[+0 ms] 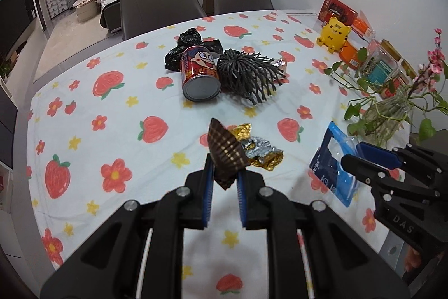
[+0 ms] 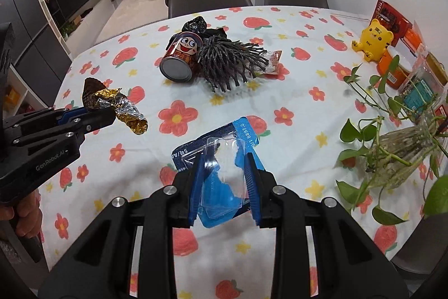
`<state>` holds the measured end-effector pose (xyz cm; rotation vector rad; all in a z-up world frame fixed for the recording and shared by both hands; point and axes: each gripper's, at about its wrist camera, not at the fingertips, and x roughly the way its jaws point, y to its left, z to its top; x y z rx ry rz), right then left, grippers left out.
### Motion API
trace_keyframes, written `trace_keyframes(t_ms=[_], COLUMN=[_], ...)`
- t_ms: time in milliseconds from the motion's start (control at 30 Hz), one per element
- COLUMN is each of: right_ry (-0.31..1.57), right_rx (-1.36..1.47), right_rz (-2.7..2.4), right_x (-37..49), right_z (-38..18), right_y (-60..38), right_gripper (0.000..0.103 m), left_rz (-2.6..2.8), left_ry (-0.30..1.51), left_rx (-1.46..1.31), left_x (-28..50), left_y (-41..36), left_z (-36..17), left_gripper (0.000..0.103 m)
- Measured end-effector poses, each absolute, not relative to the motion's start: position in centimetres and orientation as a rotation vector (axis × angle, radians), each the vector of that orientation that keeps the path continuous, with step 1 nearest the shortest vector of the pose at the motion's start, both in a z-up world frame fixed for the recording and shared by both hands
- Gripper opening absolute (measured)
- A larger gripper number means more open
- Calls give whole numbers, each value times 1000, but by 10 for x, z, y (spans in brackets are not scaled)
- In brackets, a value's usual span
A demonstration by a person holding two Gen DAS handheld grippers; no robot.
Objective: Collect trash
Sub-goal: 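Carry both items to the grey bin and open both tools over it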
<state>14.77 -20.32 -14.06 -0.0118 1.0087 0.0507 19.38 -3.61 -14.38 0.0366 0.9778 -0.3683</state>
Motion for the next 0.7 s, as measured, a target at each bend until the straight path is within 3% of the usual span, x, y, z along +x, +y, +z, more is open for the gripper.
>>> trace_keyframes(t_ms=[367, 700], right_ry=[933, 910], right_rx=[55, 185], right_rz=[-82, -304], right_x=[22, -99], right_z=[-109, -101], right_y=[-201, -260], right_gripper=[28, 28], left_rz=[-499, -742], left_ry=[940, 925], left_rx=[97, 244], left_x=[89, -1], left_y=[-44, -120], left_z=[-118, -114], left_gripper=[15, 16])
